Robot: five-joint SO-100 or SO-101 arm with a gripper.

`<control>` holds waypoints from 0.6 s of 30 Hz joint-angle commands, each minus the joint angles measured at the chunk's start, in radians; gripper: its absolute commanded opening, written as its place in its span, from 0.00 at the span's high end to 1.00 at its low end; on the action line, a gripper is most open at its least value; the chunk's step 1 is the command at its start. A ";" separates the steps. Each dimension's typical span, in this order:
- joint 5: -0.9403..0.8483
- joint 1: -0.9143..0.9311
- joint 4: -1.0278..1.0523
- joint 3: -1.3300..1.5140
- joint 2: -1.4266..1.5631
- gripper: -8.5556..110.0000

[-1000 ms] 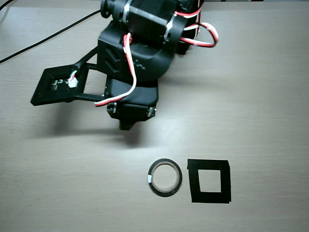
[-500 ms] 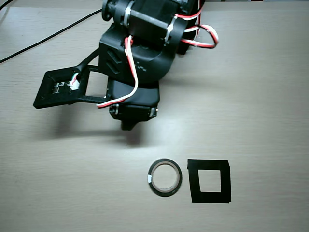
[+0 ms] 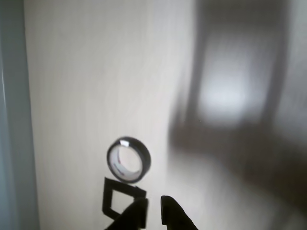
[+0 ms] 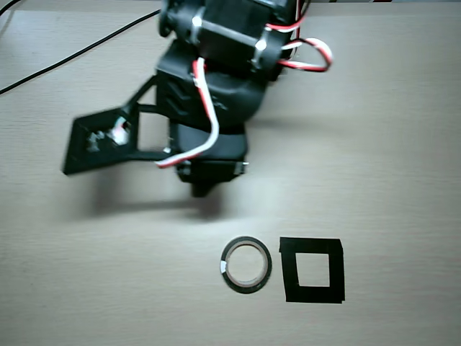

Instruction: Grasp a tape and put it in the target area.

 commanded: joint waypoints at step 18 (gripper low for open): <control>-0.147 -0.235 0.002 -0.137 -0.339 0.84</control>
